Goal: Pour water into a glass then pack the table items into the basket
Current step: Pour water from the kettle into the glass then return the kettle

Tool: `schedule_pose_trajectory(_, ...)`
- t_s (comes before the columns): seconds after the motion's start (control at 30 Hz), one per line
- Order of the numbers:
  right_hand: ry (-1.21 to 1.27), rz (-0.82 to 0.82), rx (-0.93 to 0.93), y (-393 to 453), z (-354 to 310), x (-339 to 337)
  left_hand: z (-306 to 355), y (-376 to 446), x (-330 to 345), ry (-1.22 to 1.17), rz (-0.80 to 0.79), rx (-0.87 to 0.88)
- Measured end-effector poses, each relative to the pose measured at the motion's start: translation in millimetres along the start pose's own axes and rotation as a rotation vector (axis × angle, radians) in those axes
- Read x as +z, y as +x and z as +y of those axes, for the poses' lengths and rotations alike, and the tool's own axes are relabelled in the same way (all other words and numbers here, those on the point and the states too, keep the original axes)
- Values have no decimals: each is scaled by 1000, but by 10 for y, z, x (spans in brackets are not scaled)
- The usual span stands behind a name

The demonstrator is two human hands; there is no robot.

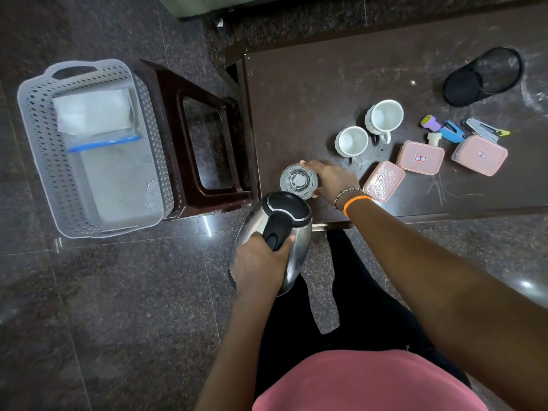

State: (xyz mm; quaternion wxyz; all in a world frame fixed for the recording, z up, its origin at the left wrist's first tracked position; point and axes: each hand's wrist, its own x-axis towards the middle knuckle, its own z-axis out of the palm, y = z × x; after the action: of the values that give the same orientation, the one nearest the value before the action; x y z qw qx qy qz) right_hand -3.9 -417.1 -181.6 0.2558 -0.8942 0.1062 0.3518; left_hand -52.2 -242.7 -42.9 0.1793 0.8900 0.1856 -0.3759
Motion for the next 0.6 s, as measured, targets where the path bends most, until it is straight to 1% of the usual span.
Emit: schedule_pose_trajectory(0.6,-12,0,5,-3,-11,-13,19,9,-23,-24,-25,-10)
